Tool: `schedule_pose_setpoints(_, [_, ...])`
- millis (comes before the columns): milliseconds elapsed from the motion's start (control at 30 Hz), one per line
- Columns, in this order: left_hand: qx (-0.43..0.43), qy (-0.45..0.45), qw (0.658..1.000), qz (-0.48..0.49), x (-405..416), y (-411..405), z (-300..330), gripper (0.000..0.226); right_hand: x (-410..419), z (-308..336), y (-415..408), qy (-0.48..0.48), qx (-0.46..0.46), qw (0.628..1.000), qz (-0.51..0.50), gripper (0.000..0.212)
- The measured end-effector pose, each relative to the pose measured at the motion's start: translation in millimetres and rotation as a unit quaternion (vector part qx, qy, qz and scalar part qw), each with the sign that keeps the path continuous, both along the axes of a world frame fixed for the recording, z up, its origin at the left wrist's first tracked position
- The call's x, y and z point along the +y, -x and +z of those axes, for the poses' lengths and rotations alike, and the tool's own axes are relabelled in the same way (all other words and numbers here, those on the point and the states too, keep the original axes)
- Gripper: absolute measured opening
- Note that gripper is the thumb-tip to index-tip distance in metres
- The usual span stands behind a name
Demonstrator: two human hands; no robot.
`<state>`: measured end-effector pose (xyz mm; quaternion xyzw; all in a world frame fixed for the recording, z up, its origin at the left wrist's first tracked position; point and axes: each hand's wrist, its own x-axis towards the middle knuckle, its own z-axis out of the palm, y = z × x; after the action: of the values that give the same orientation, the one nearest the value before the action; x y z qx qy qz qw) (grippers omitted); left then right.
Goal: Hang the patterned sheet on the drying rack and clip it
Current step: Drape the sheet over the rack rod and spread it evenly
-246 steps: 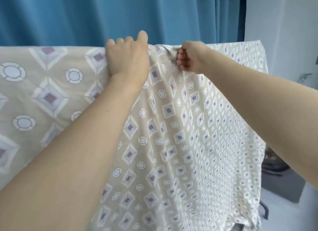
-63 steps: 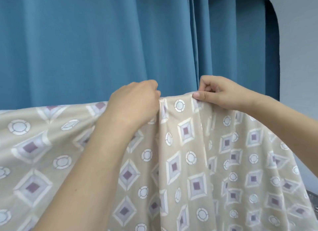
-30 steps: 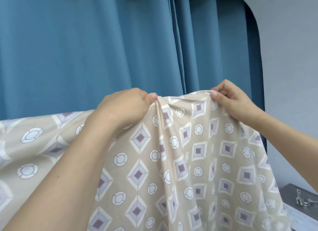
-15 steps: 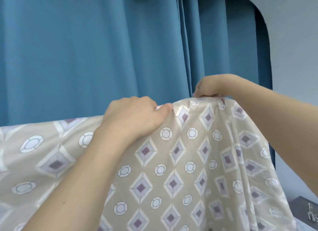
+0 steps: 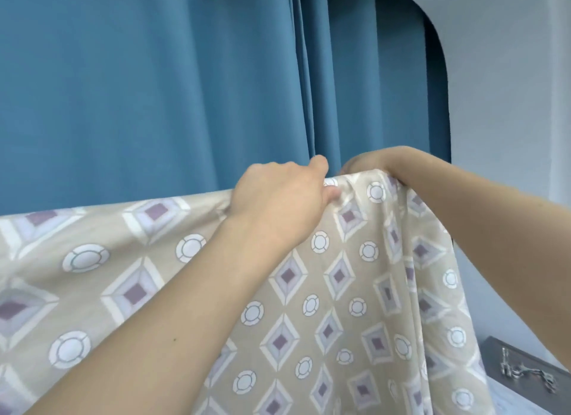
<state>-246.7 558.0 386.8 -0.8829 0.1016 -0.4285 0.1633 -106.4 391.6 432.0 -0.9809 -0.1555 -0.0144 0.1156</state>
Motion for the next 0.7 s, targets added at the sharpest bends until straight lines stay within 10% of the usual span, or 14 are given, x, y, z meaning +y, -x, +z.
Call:
schedule_pose_setpoints(133, [0.056,0.038,0.997,0.025,-3.9,-9.4,9.5,0.045,-39.2,-30.5,3.8,-0.404,-0.032,0.914,0.014,0.039])
schedule_pose_setpoints(233, [0.108,0.092,0.988,0.054,-5.5,-13.4,17.2,0.053,-57.1,-62.8,17.7,-0.529,-0.050,0.844,0.070,0.039])
schedule_pose_setpoints(433, [0.148,0.125,0.978,0.078,-13.3,-21.2,23.1,0.053,-75.3,-112.1,47.7,-0.332,-0.188,0.920,0.095,0.049])
schedule_pose_setpoints(700, [0.114,0.094,0.987,0.064,-9.2,-14.4,17.5,0.066,-74.9,-98.8,30.8,-0.136,-0.400,0.906,0.014,0.042])
